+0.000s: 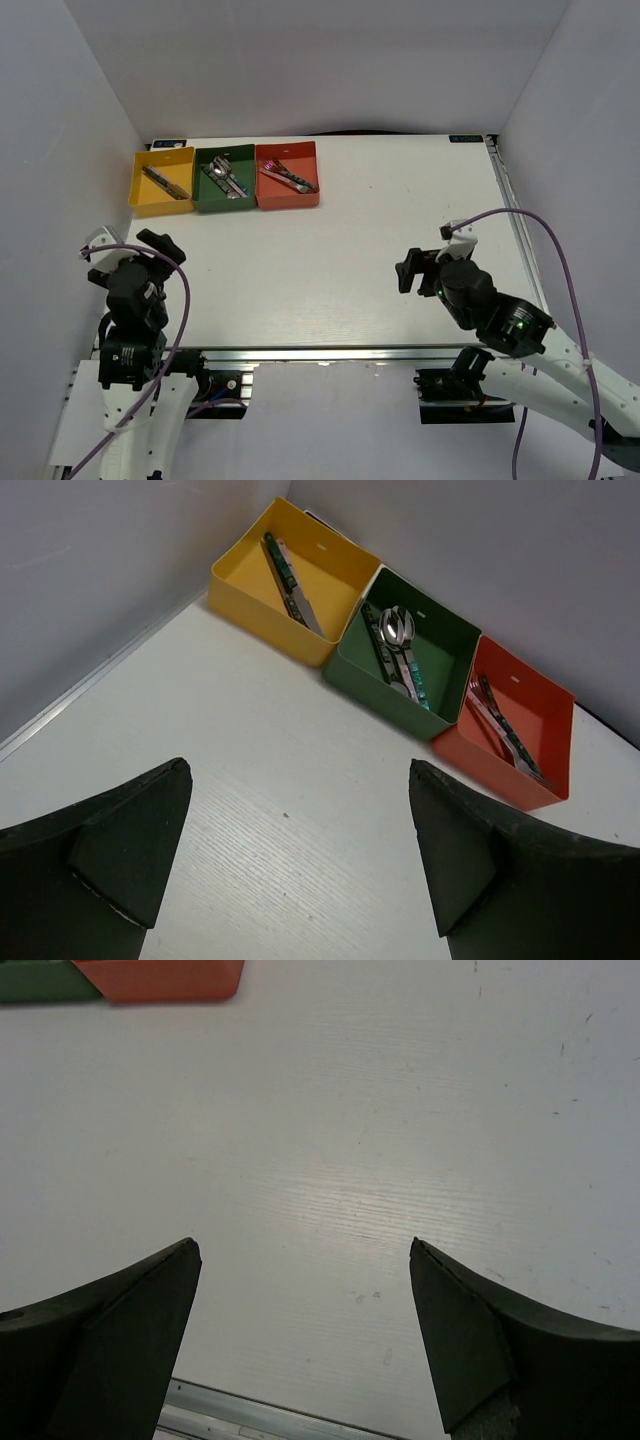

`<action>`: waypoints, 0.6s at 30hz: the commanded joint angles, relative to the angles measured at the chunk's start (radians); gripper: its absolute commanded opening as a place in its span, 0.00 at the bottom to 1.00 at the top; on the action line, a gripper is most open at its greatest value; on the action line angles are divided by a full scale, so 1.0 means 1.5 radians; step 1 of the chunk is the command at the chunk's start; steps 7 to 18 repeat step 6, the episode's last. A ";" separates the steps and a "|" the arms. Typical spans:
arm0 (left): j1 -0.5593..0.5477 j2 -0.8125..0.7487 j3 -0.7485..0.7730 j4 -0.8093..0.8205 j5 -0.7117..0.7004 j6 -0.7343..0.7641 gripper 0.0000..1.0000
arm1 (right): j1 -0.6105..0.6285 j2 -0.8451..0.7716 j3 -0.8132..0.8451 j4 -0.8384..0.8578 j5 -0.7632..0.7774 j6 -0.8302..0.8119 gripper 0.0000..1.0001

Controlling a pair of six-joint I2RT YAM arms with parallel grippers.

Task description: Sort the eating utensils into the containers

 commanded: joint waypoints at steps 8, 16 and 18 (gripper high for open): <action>-0.003 0.020 -0.010 0.004 -0.022 -0.012 0.98 | 0.003 0.028 -0.010 0.019 0.001 0.029 0.89; -0.003 0.020 -0.010 0.004 -0.022 -0.012 0.98 | 0.003 0.028 -0.010 0.019 0.001 0.029 0.89; -0.003 0.020 -0.010 0.004 -0.022 -0.012 0.98 | 0.003 0.028 -0.010 0.019 0.001 0.029 0.89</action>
